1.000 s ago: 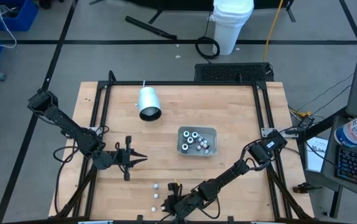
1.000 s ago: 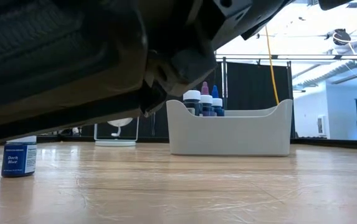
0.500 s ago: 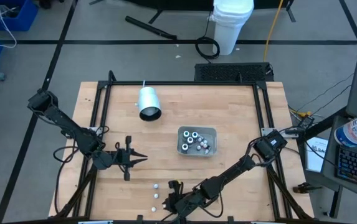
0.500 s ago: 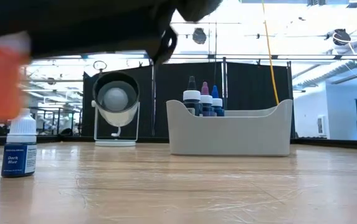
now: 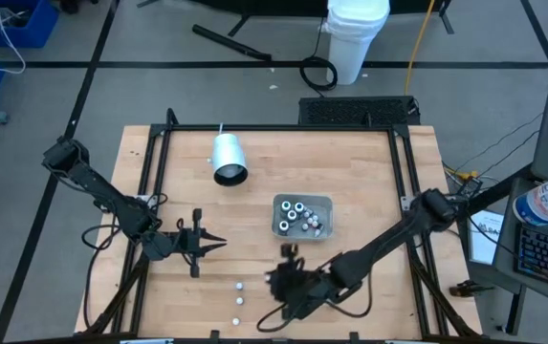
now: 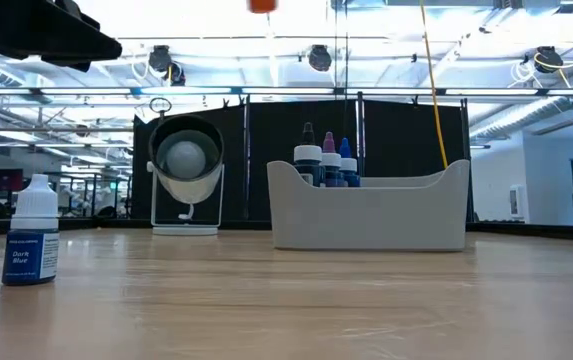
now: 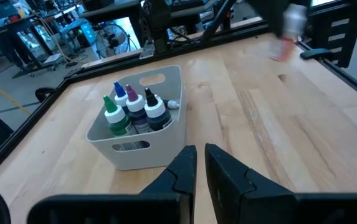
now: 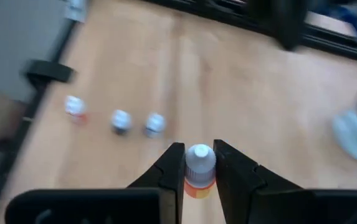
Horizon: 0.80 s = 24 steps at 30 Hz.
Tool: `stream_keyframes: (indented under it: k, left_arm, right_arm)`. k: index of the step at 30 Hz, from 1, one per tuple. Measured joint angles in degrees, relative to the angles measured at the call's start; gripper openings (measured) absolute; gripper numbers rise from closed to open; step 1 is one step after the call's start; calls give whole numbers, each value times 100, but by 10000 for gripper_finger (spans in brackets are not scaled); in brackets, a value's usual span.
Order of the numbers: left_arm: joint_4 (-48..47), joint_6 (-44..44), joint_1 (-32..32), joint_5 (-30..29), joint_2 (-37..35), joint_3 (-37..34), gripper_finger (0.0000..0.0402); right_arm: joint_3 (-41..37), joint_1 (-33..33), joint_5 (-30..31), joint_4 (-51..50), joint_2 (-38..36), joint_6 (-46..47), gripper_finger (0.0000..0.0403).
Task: Pick & Place food coloring
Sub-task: Put the right small orange food coloring bottle into the white bin
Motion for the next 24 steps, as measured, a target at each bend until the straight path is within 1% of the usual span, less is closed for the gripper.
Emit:
stream_keyframes:
  k: [3, 6, 10, 12, 14, 16, 20, 24]
  left_arm:
    - [-8, -56, 0, 3, 0, 0, 42]
    - [-10, -65, 0, 4, 2, 0, 42]
    - [2, -89, 0, 4, 0, 0, 42]
    - [6, -89, 0, 6, 2, 0, 42]
    - [9, -91, 0, 6, 0, 0, 42]
    - [11, -84, 1, 13, 1, 0, 42]
    - [7, -67, 0, 13, 0, 0, 42]
    - [7, 2, 1, 11, 1, 0, 42]
  right_arm:
    - [0, -20, 465, -697, -252, 351, 56]
    - [0, -55, 795, -1443, -458, 751, 56]
    - [-2, -141, 1157, -2536, -644, 1241, 56]
    - [-169, -195, 1273, -2786, -764, 1338, 56]
    - [-632, -252, 1273, -2566, -1033, 1221, 56]
    - [-1286, -324, 1252, -2090, -1416, 1134, 56]
    - [-2958, -584, 1221, -851, -2463, 1025, 56]
    - [-4451, -1130, 925, 555, -3482, 873, 56]
